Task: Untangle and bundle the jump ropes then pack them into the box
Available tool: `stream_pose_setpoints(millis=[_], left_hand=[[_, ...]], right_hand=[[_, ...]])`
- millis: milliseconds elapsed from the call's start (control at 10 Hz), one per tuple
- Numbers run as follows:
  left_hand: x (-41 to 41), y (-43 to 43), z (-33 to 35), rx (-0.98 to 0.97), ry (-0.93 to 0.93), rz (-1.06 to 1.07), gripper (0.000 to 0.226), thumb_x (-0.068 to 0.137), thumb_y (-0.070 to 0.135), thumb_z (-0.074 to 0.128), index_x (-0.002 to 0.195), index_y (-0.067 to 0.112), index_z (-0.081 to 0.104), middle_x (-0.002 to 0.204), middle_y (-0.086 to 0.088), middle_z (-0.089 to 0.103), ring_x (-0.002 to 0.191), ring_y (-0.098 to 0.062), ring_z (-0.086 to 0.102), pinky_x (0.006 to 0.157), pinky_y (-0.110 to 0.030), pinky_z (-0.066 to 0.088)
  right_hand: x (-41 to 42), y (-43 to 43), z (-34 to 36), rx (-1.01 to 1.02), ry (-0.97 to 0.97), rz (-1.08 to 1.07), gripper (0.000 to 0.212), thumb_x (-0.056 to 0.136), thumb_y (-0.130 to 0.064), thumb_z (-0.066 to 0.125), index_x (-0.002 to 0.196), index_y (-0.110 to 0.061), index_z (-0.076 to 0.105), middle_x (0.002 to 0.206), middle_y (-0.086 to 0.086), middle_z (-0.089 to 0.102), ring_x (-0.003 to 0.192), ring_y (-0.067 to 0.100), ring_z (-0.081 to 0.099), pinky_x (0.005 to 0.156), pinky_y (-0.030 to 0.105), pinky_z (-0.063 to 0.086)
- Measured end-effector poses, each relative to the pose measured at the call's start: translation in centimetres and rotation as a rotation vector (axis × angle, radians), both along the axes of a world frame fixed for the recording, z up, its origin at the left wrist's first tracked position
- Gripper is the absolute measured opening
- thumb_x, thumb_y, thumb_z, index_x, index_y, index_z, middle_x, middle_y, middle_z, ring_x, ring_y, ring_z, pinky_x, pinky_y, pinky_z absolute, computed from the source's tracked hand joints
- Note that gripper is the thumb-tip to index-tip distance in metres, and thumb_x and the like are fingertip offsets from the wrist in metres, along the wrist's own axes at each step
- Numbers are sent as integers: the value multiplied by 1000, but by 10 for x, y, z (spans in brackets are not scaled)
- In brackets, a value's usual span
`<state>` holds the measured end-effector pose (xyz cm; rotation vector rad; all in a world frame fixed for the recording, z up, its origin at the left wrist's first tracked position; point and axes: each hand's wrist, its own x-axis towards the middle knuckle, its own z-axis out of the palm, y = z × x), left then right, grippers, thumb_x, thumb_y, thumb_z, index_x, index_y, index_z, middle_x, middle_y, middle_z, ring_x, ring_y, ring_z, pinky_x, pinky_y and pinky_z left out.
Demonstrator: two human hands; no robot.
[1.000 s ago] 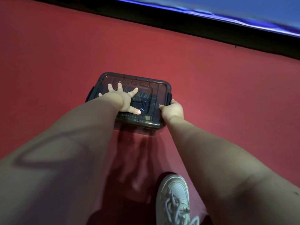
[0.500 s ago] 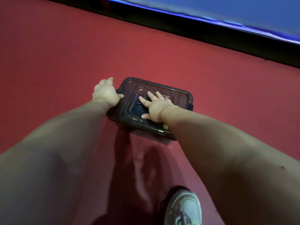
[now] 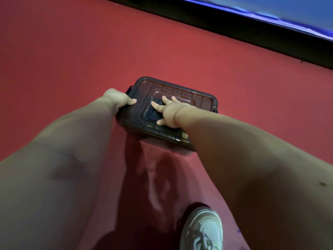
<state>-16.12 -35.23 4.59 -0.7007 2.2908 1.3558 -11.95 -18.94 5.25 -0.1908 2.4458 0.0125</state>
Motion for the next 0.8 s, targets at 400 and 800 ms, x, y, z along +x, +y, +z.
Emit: stream_pose_setpoints(millis=[400,800], left_hand=[[-11,-8,-16,-87,4,-49,47,76,23,79,119,9,65,114,-12,67,103,-28,65,96,-41,50],[7,26,6,-556,105,-337,73,93,45,52,149,10,21,148,-16,38,136,-35,36,113,-42,28]], right_hand=[[1,-1,1,10,5,12,74,96,-47,43,147,-41,-9,158,-2,-16,145,28,-10,112,60,14],[21,13,16,-7,145,-159,82,93,-54,44,148,-35,-14,158,0,-12,145,28,-12,115,55,5]])
